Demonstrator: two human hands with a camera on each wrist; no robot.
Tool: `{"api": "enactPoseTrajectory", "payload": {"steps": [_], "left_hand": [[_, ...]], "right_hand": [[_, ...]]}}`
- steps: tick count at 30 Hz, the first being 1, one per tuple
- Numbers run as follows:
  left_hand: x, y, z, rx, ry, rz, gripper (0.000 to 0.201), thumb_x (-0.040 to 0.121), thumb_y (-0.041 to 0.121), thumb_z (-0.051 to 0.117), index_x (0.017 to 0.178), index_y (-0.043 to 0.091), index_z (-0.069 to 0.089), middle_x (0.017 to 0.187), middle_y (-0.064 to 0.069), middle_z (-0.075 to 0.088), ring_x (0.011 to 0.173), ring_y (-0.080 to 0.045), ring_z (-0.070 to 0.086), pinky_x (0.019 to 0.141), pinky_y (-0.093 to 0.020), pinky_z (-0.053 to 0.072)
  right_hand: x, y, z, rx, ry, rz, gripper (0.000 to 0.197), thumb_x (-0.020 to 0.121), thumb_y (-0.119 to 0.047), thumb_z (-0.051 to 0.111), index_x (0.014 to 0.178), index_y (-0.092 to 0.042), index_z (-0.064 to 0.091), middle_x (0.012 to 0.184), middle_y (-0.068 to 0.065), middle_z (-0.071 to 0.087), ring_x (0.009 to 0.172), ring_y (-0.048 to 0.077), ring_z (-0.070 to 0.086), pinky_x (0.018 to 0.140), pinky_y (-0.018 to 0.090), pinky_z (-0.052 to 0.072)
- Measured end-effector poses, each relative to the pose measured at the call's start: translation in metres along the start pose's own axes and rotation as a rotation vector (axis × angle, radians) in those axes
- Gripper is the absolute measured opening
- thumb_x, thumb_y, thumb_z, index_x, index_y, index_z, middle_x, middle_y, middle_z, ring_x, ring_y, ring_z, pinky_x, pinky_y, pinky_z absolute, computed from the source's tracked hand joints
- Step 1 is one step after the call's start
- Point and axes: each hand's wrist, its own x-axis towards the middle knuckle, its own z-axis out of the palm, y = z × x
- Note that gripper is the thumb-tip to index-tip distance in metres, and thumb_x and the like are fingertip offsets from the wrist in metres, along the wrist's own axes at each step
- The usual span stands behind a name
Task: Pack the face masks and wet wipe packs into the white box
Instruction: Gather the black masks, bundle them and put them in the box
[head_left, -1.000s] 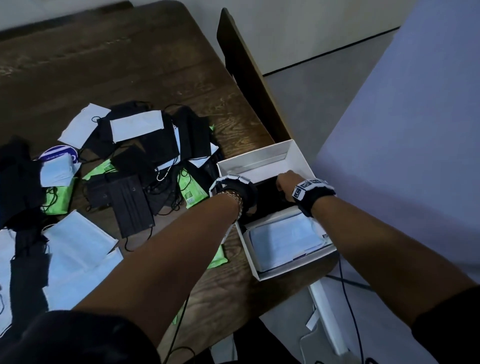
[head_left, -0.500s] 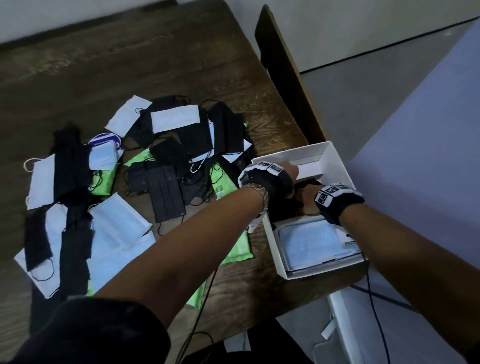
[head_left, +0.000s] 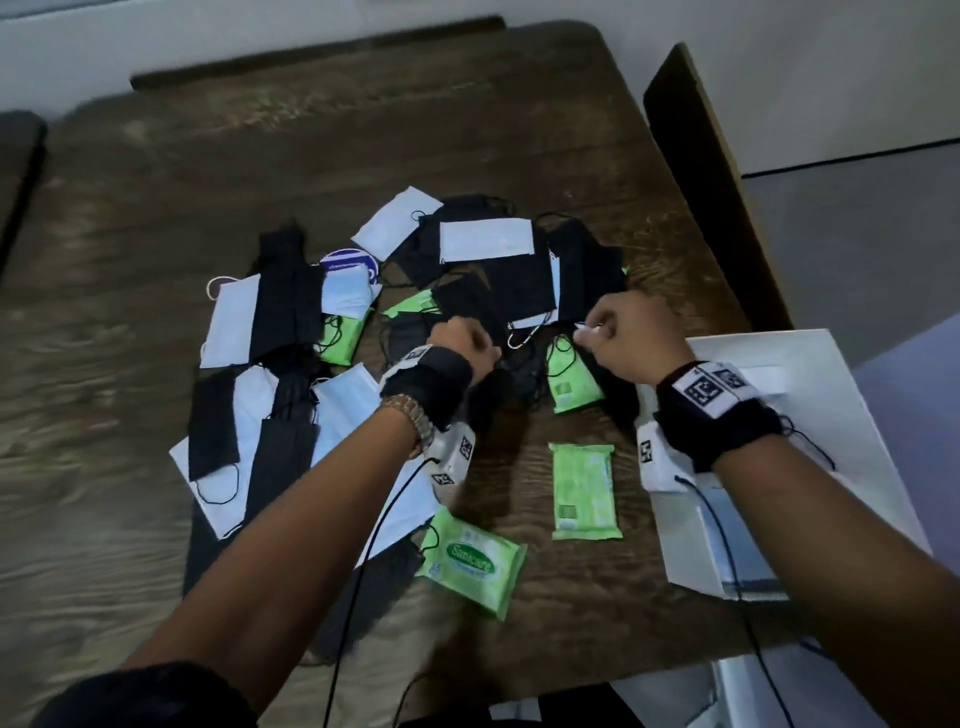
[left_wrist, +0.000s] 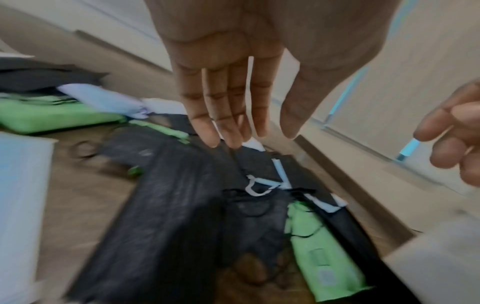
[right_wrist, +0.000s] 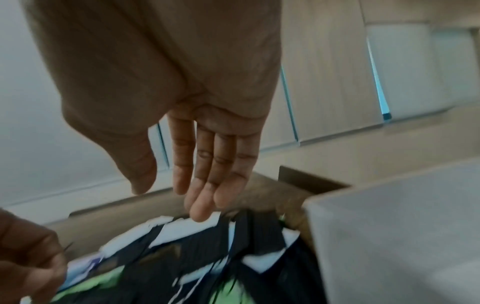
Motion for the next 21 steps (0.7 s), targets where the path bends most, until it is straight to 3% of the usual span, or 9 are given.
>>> {"api": "enactPoseTrajectory", "payload": {"steps": [4,6,9,12,15,18,21], "left_hand": [[0.011,-0.069,0.0,-0.033,-0.06,-0.114,0.019,0.08,0.032,0.074,0.09,0.016,0.067,0.101,-0.006,0.07,0.098,-0.023,0.064,0.084,-0.024,0.046],[0.017,-0.09,0.006,-0.07,-0.073,-0.149,0.022,0.08,0.032,0.075,0.094,0.017,0.069,0.103,-0.005,0.07,0.1,-0.022,0.064,0.083,-0.023,0.046],[0.024,-0.104,0.014,-0.183,-0.09,-0.203,0.018,0.078,0.034,0.075,0.087,0.023,0.065,0.098,-0.001,0.069,0.095,-0.02,0.064,0.083,-0.023,0.047],[0.027,-0.106,0.02,-0.266,-0.123,-0.225,0.015,0.082,0.032,0.073,0.088,0.021,0.065,0.087,0.002,0.064,0.085,-0.017,0.06,0.075,-0.021,0.042],[0.024,-0.105,0.025,-0.314,-0.143,-0.24,0.013,0.08,0.032,0.073,0.084,0.023,0.065,0.074,0.008,0.06,0.078,-0.017,0.062,0.072,-0.022,0.045],[0.02,-0.109,0.032,-0.394,-0.098,-0.195,0.014,0.079,0.021,0.075,0.078,0.023,0.061,0.074,0.005,0.06,0.077,-0.019,0.062,0.07,-0.023,0.047],[0.011,-0.115,0.029,-0.461,-0.011,-0.122,0.017,0.078,0.011,0.074,0.082,0.02,0.059,0.08,0.003,0.06,0.073,-0.012,0.057,0.067,-0.015,0.046]], "right_hand": [[0.024,-0.029,0.09,0.064,-0.166,0.008,0.022,0.078,-0.04,0.075,0.079,-0.023,0.061,0.082,0.006,0.067,0.087,0.026,0.064,0.084,0.039,0.055],[0.034,-0.037,0.128,0.104,-0.2,0.017,0.02,0.079,-0.038,0.076,0.082,-0.024,0.061,0.087,0.007,0.068,0.089,0.026,0.065,0.085,0.038,0.055],[0.042,-0.047,0.164,0.192,-0.182,0.058,0.024,0.081,-0.031,0.077,0.096,-0.016,0.068,0.095,0.007,0.07,0.093,0.025,0.067,0.089,0.033,0.053],[0.045,-0.048,0.187,0.296,-0.155,0.156,0.036,0.081,-0.026,0.079,0.11,-0.01,0.065,0.102,0.008,0.07,0.094,0.024,0.067,0.092,0.034,0.052],[0.044,-0.049,0.203,0.39,-0.12,0.272,0.049,0.079,-0.02,0.082,0.12,-0.009,0.059,0.094,0.007,0.069,0.095,0.022,0.065,0.093,0.033,0.05],[0.044,-0.048,0.209,0.464,-0.056,0.339,0.046,0.074,-0.015,0.085,0.114,-0.011,0.063,0.07,-0.004,0.062,0.085,0.02,0.066,0.088,0.032,0.052],[0.043,-0.047,0.207,0.515,-0.124,0.28,0.023,0.073,-0.009,0.084,0.09,-0.014,0.069,0.06,-0.006,0.058,0.068,0.014,0.06,0.075,0.031,0.052]]}}
